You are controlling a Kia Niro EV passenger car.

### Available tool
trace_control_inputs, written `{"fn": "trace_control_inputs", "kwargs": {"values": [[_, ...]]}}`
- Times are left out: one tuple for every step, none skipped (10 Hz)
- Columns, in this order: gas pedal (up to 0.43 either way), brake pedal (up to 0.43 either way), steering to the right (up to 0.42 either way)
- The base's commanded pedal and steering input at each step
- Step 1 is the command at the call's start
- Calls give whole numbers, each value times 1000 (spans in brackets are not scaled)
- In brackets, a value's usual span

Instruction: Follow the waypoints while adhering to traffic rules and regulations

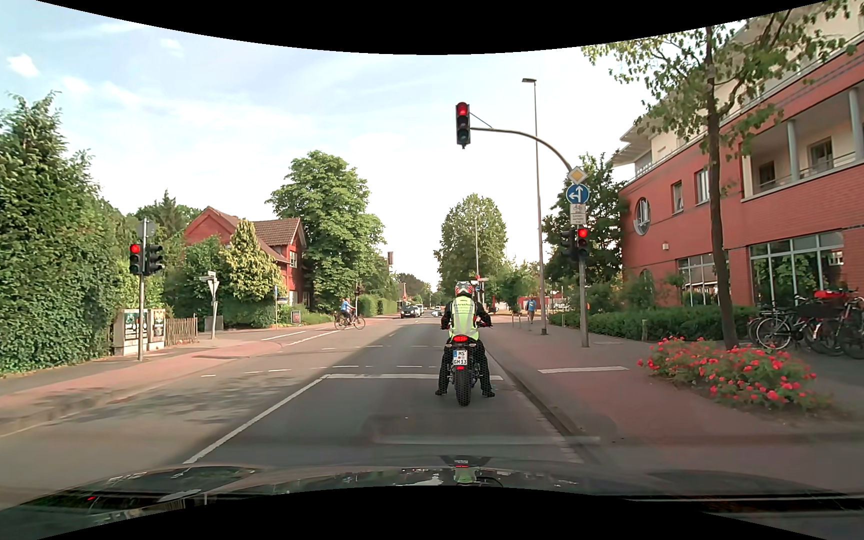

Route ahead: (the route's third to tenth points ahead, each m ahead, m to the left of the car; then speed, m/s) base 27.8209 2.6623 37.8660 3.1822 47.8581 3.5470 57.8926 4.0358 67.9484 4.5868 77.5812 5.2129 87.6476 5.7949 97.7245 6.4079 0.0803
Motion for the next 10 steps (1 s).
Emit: {"fn": "trace_control_inputs", "kwargs": {"values": [[0, 140, -74], [0, 73, -74], [0, 49, -74], [0, 0, -74], [0, 0, -74], [0, 0, -74], [0, 0, -74], [0, 0, -74], [0, 0, -75], [0, 0, -74]]}}
